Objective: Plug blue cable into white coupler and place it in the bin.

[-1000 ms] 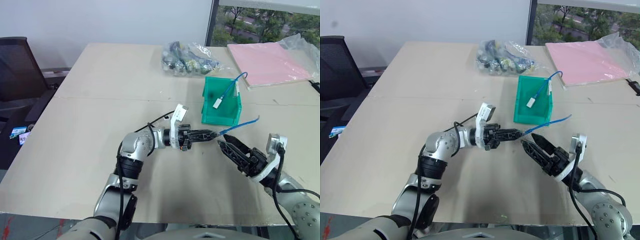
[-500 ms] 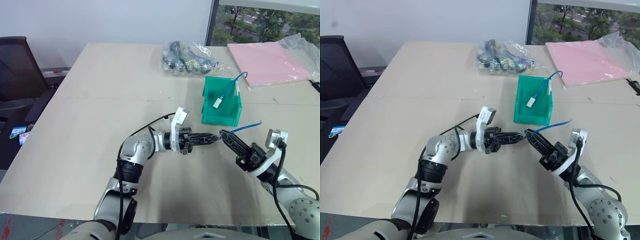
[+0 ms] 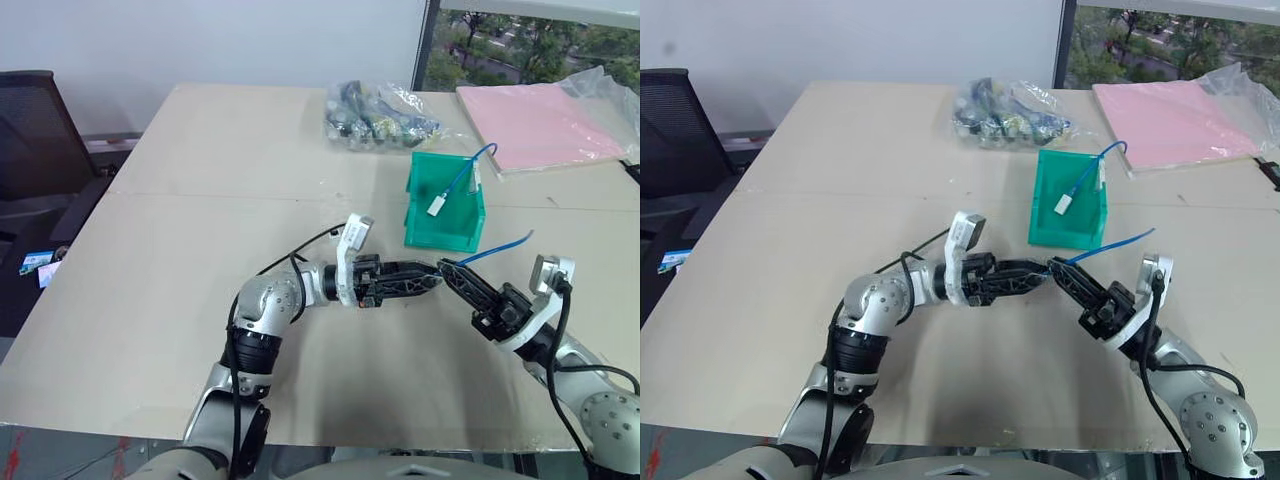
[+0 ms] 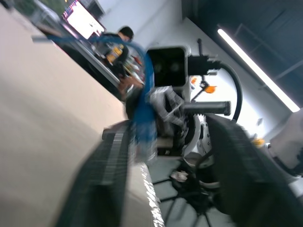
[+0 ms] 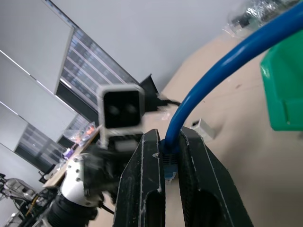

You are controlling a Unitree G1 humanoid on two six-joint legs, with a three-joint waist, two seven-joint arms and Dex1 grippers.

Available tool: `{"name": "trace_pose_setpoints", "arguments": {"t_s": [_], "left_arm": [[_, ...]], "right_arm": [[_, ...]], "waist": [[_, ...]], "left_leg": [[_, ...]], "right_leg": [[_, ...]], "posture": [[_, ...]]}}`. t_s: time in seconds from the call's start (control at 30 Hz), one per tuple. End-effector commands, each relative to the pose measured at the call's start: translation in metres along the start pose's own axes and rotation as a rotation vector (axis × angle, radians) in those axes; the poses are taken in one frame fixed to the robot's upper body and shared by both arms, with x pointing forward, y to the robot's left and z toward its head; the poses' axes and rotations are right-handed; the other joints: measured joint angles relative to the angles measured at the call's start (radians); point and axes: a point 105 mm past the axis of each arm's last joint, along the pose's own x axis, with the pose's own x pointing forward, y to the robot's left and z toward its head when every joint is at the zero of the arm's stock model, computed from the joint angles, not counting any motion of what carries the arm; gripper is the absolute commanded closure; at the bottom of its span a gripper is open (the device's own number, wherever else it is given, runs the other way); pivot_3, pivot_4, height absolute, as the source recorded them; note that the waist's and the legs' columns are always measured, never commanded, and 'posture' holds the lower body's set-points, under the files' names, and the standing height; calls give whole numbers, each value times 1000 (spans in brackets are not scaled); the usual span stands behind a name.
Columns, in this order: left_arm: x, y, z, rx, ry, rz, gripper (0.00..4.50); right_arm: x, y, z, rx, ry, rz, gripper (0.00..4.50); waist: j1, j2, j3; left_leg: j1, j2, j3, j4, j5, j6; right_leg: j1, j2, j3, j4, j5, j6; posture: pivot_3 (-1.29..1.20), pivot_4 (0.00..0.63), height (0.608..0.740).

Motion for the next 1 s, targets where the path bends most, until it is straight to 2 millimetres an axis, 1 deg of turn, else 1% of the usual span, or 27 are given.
{"name": "trace_pose_setpoints", "arguments": {"t_s": [0.03, 0.1, 0.17, 0.23, 0.37, 0.43, 0.47, 0.5, 0.6, 0.63, 0.73, 0.83, 0.9, 1.0], "left_arm": [[-5, -4, 27, 172, -75, 73, 1221], [-7, -8, 35, 233, -94, 99, 1221], [-9, -13, 36, 315, -61, 132, 1221], [-14, -11, 37, 409, -34, 212, 1221], [-44, 7, 53, 654, -74, 517, 1221], [-63, 13, 61, 721, -120, 675, 1221], [-72, 14, 62, 755, -134, 756, 1221], [-79, 15, 60, 789, -133, 822, 1221], [-89, 15, 43, 840, -113, 967, 1221], [-91, 16, 38, 832, -119, 1007, 1221], [-90, 29, 16, 796, -89, 1121, 1221], [-87, 38, 4, 757, -52, 1163, 1221], [-92, 51, -1, 757, 14, 1221, 1221], [-88, 57, -5, 747, 29, 1231, 1221]], "right_arm": [[0, 2, 10, -25, -26, 24, 4500], [0, 1, 10, -27, -28, 25, 4500], [1, -1, 12, -32, -33, 25, 4500], [1, -2, 14, -40, -36, 22, 4500], [-3, -5, 21, -81, -48, 7, 4500], [-7, -5, 26, -95, -55, 2, 4500], [-9, -5, 27, -103, -55, -4, 4500], [-11, -5, 28, -111, -53, -10, 4500], [-15, -7, 31, -121, -53, -26, 4500], [-15, -7, 31, -123, -53, -28, 4500], [-15, -8, 33, -129, -54, -31, 4500], [-15, -8, 35, -134, -53, -31, 4500], [-16, -9, 37, -141, -50, -36, 4500], [-17, -10, 39, -151, -50, -47, 4500]], "waist": [[0, 0, 0], [0, 0, 0], [0, 0, 0], [-1, 0, 0], [1, 0, 0], [2, 0, 0], [2, 0, 0], [2, 0, 0], [2, 0, 0], [3, 0, 0], [11, 0, 0], [21, 0, 0], [23, 0, 0], [22, 0, 0]], "left_leg": [[0, 0, 0, 0, 0, 0], [0, 0, 0, 0, 0, 0], [0, 0, 0, 0, 0, 0], [0, 0, 0, 0, 0, 0], [0, 0, 0, 0, 0, 0], [0, 0, 0, 0, 0, 0], [0, 0, 0, 0, 0, 0], [0, 0, 0, 0, 0, 0], [-1, 0, 0, 0, 0, 1], [-1, 0, 0, 0, 0, 1], [-1, 0, 0, 0, -1, 1], [-1, 0, 0, 1, -1, 1], [-1, 0, 0, 1, -1, 1], [-1, 0, 0, 1, 0, 1]], "right_leg": [[0, 0, 0, 0, 0, 0], [0, 0, 0, 0, 0, 0], [0, 0, 0, 0, 0, -1], [0, 0, 0, 0, 0, -1], [0, 0, 0, 0, 0, -1], [0, 0, 0, 0, 1, -1], [0, 0, 0, 0, 1, -1], [0, 0, 0, 0, 1, -1], [0, 0, 0, -1, 1, -1], [0, 0, 0, -1, 1, -1], [0, -1, 0, -1, 1, 0], [0, -1, 0, -1, 2, 0], [-1, 0, 0, -1, 2, 0], [-1, 1, 0, -1, 3, 0]], "posture": [[0, 150, 728], [0, 150, 728], [0, 150, 728], [0, 150, 728], [0, 150, 728], [0, 150, 728], [0, 150, 728], [0, 150, 728], [0, 150, 728], [0, 150, 728], [0, 150, 728], [0, 150, 728], [0, 150, 728], [0, 150, 728]]}}
